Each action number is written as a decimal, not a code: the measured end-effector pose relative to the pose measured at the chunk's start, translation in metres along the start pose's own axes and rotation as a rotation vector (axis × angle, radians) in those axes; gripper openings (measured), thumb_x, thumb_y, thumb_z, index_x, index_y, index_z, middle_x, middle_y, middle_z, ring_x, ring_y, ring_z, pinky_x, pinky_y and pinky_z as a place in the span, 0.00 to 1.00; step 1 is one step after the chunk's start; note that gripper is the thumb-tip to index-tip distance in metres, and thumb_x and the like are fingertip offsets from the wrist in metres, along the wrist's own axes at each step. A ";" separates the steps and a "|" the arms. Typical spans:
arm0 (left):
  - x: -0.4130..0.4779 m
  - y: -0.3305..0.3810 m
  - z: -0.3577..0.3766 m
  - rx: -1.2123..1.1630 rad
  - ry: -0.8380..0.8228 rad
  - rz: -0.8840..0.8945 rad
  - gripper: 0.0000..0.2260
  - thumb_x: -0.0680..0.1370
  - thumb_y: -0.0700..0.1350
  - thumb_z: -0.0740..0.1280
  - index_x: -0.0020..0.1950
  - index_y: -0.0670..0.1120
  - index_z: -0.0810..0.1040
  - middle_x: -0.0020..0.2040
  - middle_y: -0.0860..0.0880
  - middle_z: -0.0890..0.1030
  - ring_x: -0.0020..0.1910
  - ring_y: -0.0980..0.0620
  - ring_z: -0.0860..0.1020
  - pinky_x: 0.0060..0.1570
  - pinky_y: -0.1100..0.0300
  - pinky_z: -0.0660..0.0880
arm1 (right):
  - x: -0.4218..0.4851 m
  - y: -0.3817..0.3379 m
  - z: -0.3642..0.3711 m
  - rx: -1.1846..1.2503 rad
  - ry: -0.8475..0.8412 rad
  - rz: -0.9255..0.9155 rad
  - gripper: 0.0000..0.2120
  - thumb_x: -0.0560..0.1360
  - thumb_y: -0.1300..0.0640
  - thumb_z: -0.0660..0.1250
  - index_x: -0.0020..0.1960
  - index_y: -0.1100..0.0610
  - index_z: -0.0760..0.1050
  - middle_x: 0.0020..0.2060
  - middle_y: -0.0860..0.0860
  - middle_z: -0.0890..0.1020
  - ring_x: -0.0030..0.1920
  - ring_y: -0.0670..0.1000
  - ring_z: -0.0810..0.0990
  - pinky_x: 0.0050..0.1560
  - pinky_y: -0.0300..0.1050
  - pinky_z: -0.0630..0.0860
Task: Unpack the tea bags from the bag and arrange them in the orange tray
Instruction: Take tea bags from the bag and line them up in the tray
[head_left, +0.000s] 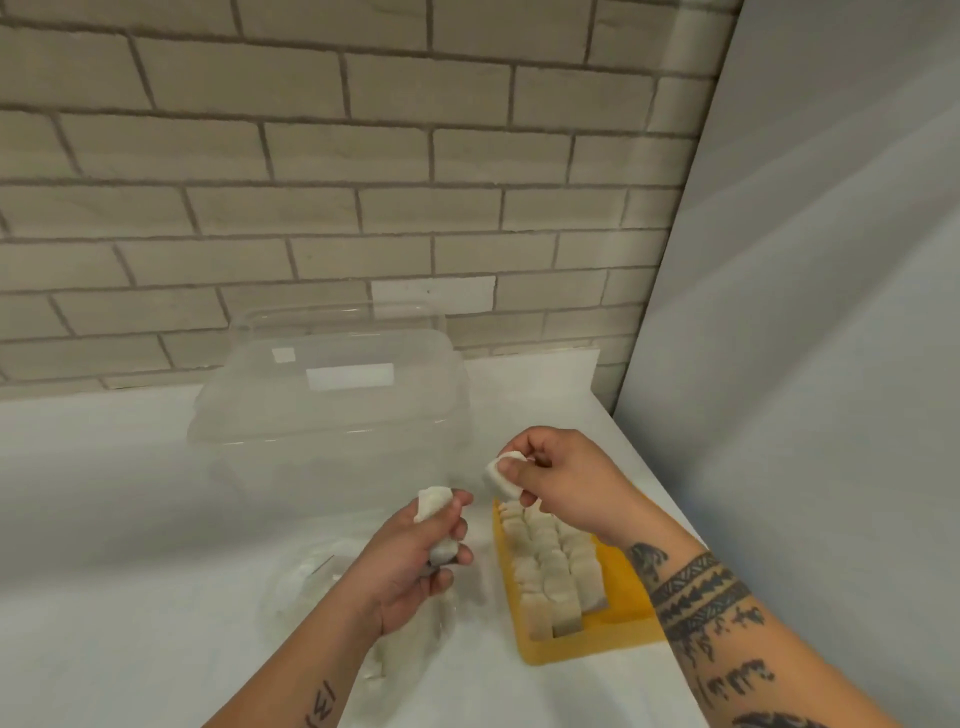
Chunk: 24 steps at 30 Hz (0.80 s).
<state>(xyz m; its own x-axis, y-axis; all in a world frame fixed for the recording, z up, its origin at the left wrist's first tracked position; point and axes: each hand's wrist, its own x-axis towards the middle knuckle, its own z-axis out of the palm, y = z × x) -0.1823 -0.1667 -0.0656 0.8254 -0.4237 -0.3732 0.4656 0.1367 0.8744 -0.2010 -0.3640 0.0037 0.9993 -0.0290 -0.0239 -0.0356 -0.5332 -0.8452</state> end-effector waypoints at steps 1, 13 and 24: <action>0.003 0.000 0.006 0.015 0.042 0.028 0.13 0.80 0.51 0.69 0.61 0.47 0.79 0.39 0.51 0.77 0.36 0.51 0.79 0.30 0.62 0.67 | -0.001 0.002 -0.010 -0.061 -0.052 -0.012 0.05 0.78 0.51 0.69 0.48 0.51 0.81 0.39 0.49 0.85 0.36 0.46 0.84 0.39 0.44 0.78; 0.024 -0.012 0.075 0.424 -0.021 0.276 0.01 0.76 0.44 0.75 0.46 0.48 0.85 0.36 0.48 0.81 0.35 0.53 0.79 0.29 0.62 0.70 | -0.009 0.041 -0.067 -0.273 -0.224 -0.133 0.06 0.75 0.48 0.74 0.51 0.45 0.81 0.37 0.42 0.81 0.35 0.39 0.76 0.38 0.35 0.72; 0.032 -0.039 0.102 0.410 0.217 0.292 0.04 0.76 0.48 0.75 0.42 0.55 0.85 0.35 0.51 0.83 0.33 0.54 0.79 0.31 0.59 0.72 | -0.024 0.101 -0.054 -0.079 -0.024 -0.005 0.05 0.74 0.52 0.75 0.45 0.52 0.81 0.38 0.50 0.84 0.35 0.42 0.79 0.42 0.45 0.78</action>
<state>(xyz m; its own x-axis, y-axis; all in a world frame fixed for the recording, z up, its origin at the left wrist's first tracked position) -0.2070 -0.2771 -0.0803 0.9689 -0.2197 -0.1140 0.0800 -0.1580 0.9842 -0.2294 -0.4629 -0.0520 0.9994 -0.0061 -0.0333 -0.0303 -0.5987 -0.8004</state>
